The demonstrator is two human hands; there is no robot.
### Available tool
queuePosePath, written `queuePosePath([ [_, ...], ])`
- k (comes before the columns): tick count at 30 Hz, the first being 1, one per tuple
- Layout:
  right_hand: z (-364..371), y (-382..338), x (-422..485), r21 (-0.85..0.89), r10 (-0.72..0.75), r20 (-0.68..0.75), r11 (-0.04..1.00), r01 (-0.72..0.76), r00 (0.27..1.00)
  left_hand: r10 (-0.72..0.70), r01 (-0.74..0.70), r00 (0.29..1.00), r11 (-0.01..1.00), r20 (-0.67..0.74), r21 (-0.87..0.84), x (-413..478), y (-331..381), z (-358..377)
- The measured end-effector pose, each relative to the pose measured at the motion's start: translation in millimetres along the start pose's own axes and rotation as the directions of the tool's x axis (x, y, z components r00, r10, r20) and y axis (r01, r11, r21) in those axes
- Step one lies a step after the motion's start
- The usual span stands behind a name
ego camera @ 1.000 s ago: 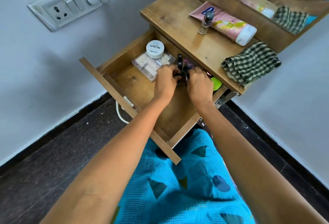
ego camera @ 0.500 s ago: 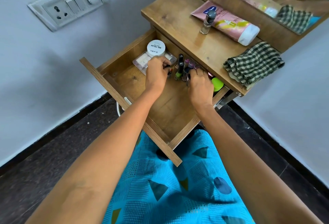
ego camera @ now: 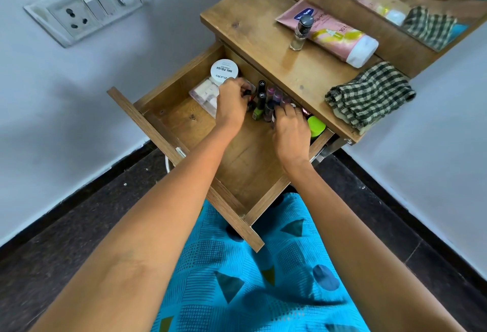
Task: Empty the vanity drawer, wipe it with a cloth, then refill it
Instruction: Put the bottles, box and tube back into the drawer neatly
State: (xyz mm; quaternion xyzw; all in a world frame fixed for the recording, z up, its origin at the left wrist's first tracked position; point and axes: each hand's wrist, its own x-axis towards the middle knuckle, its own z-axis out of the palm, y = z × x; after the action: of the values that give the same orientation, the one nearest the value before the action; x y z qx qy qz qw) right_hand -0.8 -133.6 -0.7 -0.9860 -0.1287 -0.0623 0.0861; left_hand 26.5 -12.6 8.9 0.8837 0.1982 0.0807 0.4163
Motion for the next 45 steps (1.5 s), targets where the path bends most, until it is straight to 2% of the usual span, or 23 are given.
queuePosePath([
  [5,-3.6,3.4,-1.9,0.045,-0.004,0.087,0.999,0.0,0.996,-0.004,0.004,1.0,1.0,0.008,-0.005,-1.3,1.7,-3.0],
  [11,-13.3,4.5,-4.2,0.141,-0.021,0.082,0.99,0.009,0.996,0.005,-0.006,1.0,0.999,-0.023,-0.048,-5.6,5.9,-5.9],
  [15,-30.6,1.3,-4.0,0.223,-0.025,0.032,0.975,0.017,0.999,0.053,-0.062,0.995,0.991,-0.086,-0.117,-6.9,17.6,-10.3],
  [18,-48.6,-1.4,1.5,0.318,-0.021,-0.089,0.947,0.049,0.996,0.122,-0.147,0.983,0.971,-0.139,-0.188,-4.8,33.6,-14.2],
  [20,-61.0,-1.6,11.1,0.408,0.01,-0.187,0.91,0.068,0.982,0.155,-0.192,0.974,0.953,-0.167,-0.232,-1.1,46.7,-16.3],
  [22,-73.2,0.0,26.0,0.493,0.081,-0.226,0.869,0.042,0.971,0.191,-0.231,0.965,0.942,-0.179,-0.242,4.5,58.8,-16.1],
  [26,-86.7,17.9,62.4,0.521,0.2,-0.21,0.851,-0.064,0.957,0.248,-0.27,0.961,0.939,-0.125,-0.213,19.3,79.1,-9.8],
  [29,-91.6,36.4,82.6,0.551,0.235,-0.183,0.829,-0.098,0.955,0.273,-0.293,0.954,0.935,-0.122,-0.2,30.5,88.2,-3.4],
  [33,-93.6,36.0,99.1,0.544,0.138,-0.146,0.838,-0.037,0.98,0.219,-0.245,0.963,0.953,-0.155,-0.178,43.5,91.2,3.9],
  [36,-89.6,28.0,108.8,0.518,0.082,-0.114,0.855,-0.011,0.99,0.193,-0.207,0.97,0.974,-0.15,-0.092,58.5,90.6,6.0],
  [40,-84.1,25.6,119.1,0.473,0.055,-0.08,0.881,-0.011,0.995,0.13,-0.13,0.989,0.992,-0.072,0.003,80.5,94.7,5.9],
  [45,-81.6,26.9,123.7,0.477,0.049,-0.11,0.879,0.009,0.993,-0.003,0.002,1.0,0.999,-0.007,-0.037,100.6,100.1,6.9],
])
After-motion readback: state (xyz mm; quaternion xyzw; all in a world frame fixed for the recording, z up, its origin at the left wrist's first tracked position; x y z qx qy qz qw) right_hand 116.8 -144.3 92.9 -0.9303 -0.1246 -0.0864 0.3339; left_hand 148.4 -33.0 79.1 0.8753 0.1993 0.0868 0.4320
